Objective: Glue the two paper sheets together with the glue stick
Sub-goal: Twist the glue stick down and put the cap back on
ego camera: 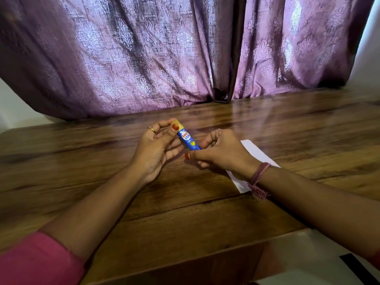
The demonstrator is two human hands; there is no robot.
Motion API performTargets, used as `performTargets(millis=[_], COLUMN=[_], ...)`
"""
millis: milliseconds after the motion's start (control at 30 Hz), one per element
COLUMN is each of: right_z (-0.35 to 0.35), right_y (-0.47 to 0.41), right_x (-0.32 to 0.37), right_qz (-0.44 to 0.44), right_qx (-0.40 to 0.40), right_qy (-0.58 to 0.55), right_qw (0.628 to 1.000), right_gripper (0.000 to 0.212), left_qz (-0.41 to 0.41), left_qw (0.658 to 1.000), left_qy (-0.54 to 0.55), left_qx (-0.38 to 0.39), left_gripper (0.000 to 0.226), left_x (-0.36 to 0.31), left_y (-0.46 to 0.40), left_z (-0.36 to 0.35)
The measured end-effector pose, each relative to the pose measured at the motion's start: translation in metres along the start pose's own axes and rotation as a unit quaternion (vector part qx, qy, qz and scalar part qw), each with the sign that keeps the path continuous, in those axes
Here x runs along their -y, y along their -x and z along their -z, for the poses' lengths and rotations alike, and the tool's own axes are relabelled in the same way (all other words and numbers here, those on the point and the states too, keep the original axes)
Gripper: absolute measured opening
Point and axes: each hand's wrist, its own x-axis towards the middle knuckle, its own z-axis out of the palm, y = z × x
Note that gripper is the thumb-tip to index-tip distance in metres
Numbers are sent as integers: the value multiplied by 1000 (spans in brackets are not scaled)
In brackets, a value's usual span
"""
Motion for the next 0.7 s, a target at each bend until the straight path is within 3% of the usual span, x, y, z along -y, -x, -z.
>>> performTargets(millis=[233, 467, 700], right_z=[-2, -1, 14], right_y=[-4, -7, -4], right_x=[-10, -11, 14], right_qz=[2, 7, -8], right_qx=[-20, -8, 125], right_qy=[20, 22, 56], right_qw=[1000, 1000, 991], right_gripper=[18, 21, 34], left_qz=[9, -33, -58], left_qw=[1000, 998, 995], left_qy=[3, 1, -19], left_qx=[21, 55, 73], left_gripper=[27, 30, 29], left_x=[0, -2, -8], left_y=[3, 7, 7], left_z=[-4, -14, -8])
